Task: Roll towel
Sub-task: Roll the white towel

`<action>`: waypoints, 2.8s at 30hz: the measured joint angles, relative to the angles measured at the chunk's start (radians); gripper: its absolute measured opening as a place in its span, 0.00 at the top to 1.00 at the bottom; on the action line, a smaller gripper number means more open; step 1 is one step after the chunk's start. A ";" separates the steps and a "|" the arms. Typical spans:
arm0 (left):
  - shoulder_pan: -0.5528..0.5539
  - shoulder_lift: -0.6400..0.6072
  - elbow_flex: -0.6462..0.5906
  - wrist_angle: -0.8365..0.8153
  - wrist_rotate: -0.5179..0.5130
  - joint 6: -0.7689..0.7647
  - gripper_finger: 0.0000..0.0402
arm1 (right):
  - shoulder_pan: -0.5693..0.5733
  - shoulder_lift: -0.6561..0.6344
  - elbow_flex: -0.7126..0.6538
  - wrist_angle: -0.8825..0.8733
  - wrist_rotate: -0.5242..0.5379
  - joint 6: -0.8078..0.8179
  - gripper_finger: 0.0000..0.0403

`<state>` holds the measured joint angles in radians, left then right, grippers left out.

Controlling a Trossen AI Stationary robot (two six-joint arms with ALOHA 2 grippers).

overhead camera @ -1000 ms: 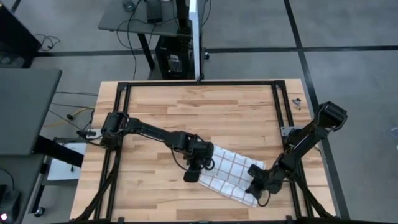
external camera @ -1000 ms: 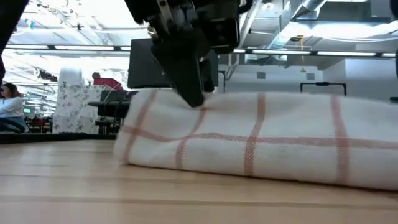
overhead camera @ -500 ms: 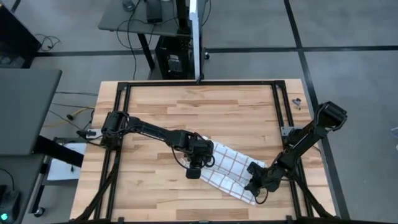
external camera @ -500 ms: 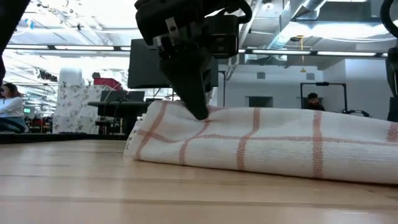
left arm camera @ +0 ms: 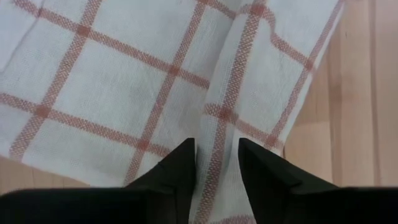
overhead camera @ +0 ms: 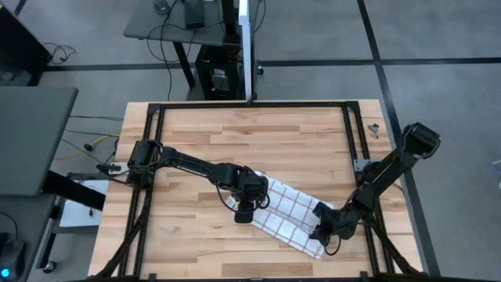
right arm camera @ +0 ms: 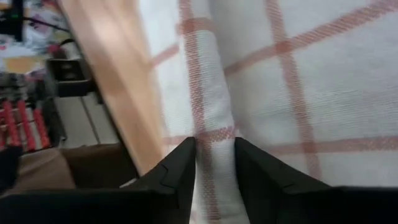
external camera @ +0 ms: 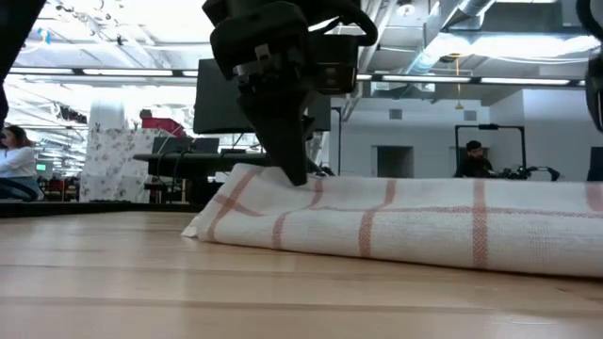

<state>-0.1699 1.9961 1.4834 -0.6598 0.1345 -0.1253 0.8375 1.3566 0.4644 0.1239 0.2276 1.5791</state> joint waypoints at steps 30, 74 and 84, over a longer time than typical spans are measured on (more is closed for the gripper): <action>0.007 -0.010 0.152 -0.146 0.022 0.079 0.73 | 0.000 0.175 0.031 0.385 0.021 -0.083 1.00; -0.219 -0.202 -0.299 -0.052 -0.341 -0.579 0.73 | -0.352 0.256 0.032 0.178 -0.397 -0.571 1.00; -0.218 -0.242 -0.294 0.208 -0.322 -0.451 0.73 | -0.328 0.043 0.029 -0.041 -0.435 -0.563 1.00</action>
<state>-0.3880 1.7543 1.1890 -0.4514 -0.1878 -0.5763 0.5095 1.4001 0.4939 0.0829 -0.2077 1.0159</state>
